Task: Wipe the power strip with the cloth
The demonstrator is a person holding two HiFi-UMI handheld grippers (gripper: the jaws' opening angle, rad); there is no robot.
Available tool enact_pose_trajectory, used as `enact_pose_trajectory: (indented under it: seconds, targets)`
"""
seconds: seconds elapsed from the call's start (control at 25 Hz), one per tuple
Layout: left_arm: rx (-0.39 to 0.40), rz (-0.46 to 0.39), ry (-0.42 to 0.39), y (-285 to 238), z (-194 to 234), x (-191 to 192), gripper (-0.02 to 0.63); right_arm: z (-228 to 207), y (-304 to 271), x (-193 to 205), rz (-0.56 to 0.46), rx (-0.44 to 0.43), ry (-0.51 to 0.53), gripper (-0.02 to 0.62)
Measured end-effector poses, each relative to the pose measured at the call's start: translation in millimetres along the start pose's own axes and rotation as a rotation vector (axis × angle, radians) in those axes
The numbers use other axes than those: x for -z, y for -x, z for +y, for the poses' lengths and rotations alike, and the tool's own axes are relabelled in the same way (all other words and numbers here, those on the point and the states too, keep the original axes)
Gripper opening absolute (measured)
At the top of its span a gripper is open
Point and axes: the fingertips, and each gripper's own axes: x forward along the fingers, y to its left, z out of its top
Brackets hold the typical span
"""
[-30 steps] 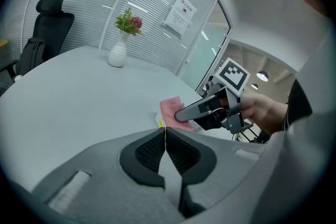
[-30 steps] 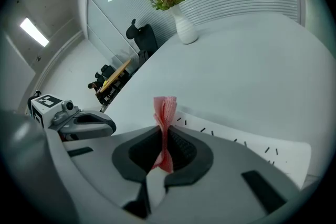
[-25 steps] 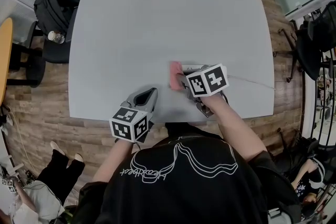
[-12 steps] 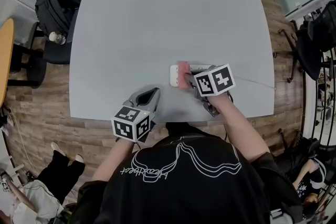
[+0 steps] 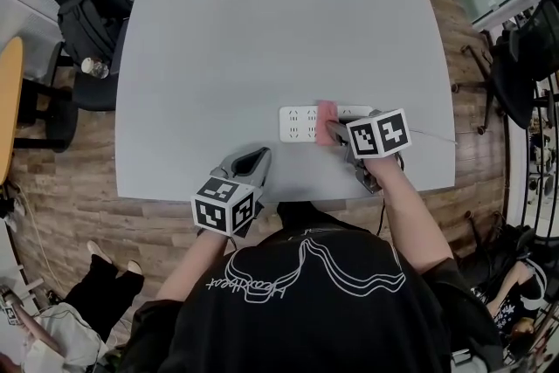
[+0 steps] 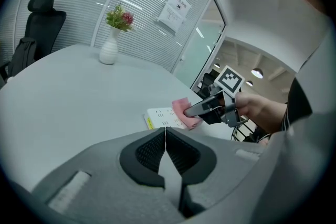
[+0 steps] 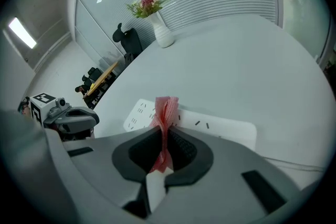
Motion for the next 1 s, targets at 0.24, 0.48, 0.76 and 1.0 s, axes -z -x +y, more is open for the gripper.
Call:
enact_pose_trajectory:
  seconds: [0.24,0.48,0.76,1.0]
  targets:
    - [0.017,0.01,-0.017,-5.2,-10.8,1.4,0.015,-29.8,22.1,10.1,-0.026,0.047,-0.04,0.035]
    - [0.026,0.013,-0.028,-8.8,-19.3,3.8,0.014,-58.1,42.9,21.3,-0.06,0.103,-0.071,0.035]
    - [0.023,0.008,-0.029,-3.1,-22.5,2.5,0.014,-79.0,61.4,28.7,-0.067,0.199,-0.018,0.035]
    - [0.0,-0.009,-0.034,9.3,-21.8,2.7,0.014,-85.4,74.2,32.4,-0.129,0.243,-0.015,0.035]
